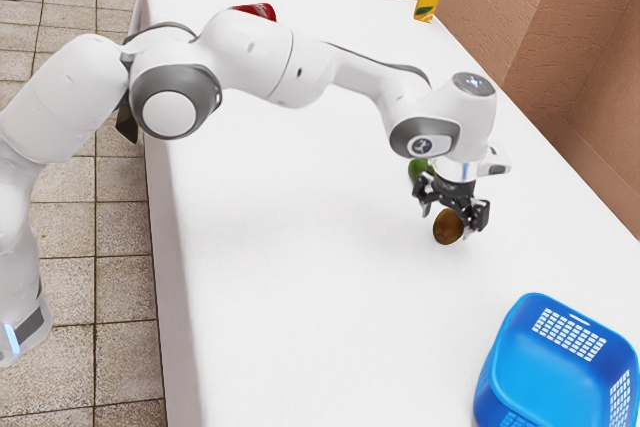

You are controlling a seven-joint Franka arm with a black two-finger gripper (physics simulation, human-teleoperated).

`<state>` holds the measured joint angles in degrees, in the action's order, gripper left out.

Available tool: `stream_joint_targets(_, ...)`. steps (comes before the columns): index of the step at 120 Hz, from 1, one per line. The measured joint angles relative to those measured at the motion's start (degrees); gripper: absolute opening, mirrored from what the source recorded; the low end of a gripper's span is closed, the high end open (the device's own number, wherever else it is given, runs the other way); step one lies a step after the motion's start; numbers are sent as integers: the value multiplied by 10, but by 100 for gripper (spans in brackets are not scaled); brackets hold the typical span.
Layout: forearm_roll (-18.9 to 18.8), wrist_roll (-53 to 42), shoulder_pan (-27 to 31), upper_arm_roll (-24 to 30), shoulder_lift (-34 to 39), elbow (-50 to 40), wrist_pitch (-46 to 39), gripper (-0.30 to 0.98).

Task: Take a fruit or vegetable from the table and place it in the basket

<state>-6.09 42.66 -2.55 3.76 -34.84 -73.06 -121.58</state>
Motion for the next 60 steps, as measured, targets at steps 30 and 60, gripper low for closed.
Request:
stream_joint_targets(30,2,1,-1,-1,-3,0,-9,42)
stream_joint_targets(60,0,8,-2,-1,-6,0,-11,24)
